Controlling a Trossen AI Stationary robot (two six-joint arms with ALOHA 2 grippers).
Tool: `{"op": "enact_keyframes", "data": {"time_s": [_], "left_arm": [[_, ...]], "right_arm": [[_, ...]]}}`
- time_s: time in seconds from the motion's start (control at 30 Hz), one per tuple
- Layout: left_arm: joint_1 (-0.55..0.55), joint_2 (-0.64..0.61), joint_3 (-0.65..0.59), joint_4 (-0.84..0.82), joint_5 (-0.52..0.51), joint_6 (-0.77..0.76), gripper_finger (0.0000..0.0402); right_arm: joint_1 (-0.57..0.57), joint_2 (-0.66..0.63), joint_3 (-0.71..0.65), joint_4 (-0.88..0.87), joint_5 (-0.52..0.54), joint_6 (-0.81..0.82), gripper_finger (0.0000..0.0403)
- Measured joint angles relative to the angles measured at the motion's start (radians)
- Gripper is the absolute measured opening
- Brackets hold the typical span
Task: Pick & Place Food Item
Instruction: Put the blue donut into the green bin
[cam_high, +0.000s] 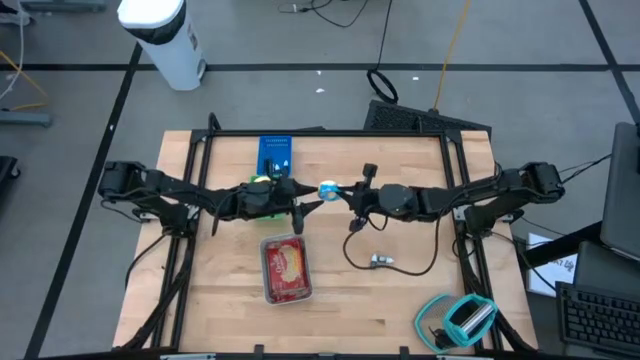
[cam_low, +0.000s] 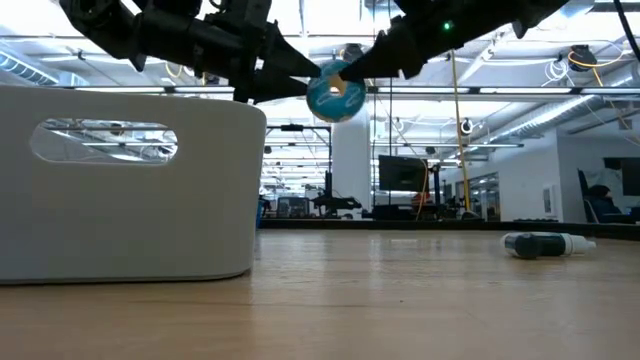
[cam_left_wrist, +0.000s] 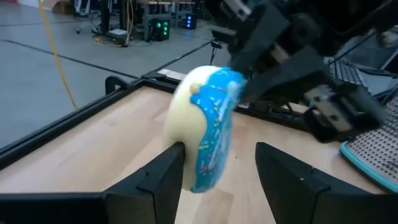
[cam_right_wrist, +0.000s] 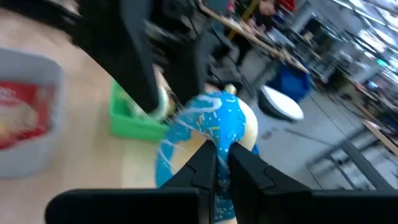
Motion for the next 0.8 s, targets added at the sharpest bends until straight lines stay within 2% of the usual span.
{"op": "enact_keyframes", "data": {"time_s": [0.13, 0.4, 0.8], "left_arm": [[0.001, 0.0, 0.0, 0.022, -0.001, 0.003, 0.02], [0.001, 0.0, 0.0, 0.024, -0.026, 0.083, 0.02], [0.0, 0.0, 0.0, 0.01, -0.025, 0.088, 0.02]], "right_arm": [[0.0, 0.0, 0.0, 0.03, -0.061, 0.0, 0.002], [0.009, 0.0, 0.0, -0.006, -0.063, 0.02, 0.002], [0.053, 0.0, 0.0, -0.022, -0.061, 0.06, 0.002]]}}
